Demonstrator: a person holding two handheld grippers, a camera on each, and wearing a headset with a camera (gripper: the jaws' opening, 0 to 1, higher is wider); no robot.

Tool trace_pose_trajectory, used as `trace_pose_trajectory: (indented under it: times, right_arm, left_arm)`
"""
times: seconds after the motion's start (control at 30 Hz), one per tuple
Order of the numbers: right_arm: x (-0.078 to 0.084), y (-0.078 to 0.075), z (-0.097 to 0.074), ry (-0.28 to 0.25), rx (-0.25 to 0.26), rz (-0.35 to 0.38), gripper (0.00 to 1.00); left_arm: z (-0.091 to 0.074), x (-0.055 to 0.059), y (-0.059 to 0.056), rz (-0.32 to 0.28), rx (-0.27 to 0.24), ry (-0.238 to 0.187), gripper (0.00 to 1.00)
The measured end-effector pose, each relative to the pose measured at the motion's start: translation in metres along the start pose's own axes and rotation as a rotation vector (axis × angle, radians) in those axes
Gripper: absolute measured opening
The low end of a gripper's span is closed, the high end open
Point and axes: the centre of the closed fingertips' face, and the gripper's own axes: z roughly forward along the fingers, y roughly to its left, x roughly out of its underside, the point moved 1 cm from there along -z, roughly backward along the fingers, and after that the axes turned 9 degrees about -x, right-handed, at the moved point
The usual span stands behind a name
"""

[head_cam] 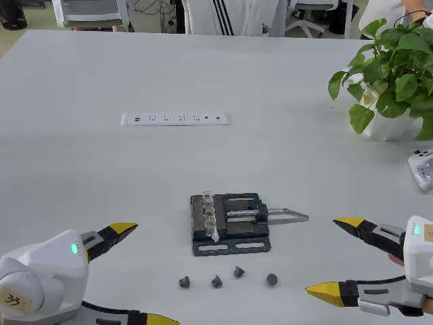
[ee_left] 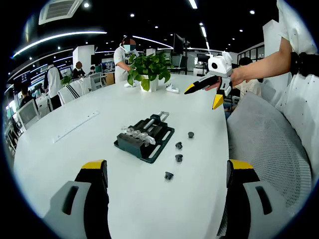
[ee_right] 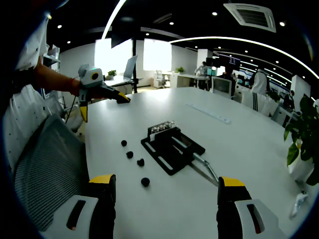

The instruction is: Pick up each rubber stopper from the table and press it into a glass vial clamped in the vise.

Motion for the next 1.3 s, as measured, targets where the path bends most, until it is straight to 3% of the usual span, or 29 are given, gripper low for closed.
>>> trace_pose_trajectory:
  times: [1.3]
  right_arm:
    - [-0.0014, 0.0023, 0.0016, 0.034, -0.032, -0.017, 0.81]
  left_arm:
    - [0.0047, 0.0044, -0.0059, -0.008, 0.017, -0.003, 0.99]
